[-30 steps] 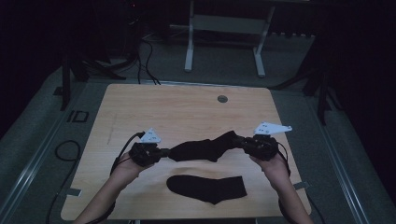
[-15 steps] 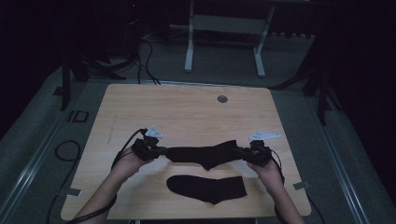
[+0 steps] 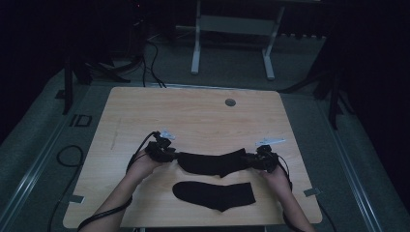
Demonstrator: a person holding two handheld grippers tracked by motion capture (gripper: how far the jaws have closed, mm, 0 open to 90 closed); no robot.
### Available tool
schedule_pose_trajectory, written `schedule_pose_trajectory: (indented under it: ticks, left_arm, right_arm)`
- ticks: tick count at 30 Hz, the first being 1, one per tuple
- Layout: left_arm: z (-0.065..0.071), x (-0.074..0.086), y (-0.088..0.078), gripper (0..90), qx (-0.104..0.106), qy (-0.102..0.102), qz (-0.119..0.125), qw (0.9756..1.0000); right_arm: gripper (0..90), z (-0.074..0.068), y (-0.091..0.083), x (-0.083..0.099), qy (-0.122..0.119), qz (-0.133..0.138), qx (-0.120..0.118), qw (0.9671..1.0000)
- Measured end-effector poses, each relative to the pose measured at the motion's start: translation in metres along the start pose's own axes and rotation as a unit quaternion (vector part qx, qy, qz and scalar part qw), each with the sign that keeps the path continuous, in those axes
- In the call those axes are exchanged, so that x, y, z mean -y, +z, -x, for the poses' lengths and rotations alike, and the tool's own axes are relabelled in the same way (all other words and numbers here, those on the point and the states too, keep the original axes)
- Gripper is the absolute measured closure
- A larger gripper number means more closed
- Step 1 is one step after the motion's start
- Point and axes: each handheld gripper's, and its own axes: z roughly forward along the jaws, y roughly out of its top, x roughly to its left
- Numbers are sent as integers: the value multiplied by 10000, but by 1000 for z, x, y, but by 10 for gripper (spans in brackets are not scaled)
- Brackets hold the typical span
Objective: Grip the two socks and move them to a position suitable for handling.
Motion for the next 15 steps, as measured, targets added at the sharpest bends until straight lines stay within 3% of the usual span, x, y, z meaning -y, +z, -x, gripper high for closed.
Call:
schedule_pose_trajectory:
  ticks: [4, 6, 8, 9, 11, 15]
  left_arm:
    - [2, 3, -12, 507, -84, 87, 404, 9991]
    - [8, 3, -17, 482, -105, 205, 481, 9986]
    - [14, 3, -20, 600, -42, 312, 502, 9982]
    - [17, 4, -20, 655, -29, 385, 464, 9982]
    - [24, 5, -18, 721, 20, 491, 408, 9980]
    - [32, 9, -7, 799, 124, 428, 371, 9983]
  right_arm:
    - [577, 3, -10, -1, -36, 101, 159, 9998]
    - [710, 3, -16, -1, -74, 186, 194, 9996]
    - [871, -1, -20, -1, -215, 251, 307, 9990]
    - [897, -3, -21, -1, -300, 262, 361, 9986]
    - [899, -7, -21, 0, -355, 286, 330, 9984]
    - [898, -14, -12, 1, -474, 146, 190, 9986]
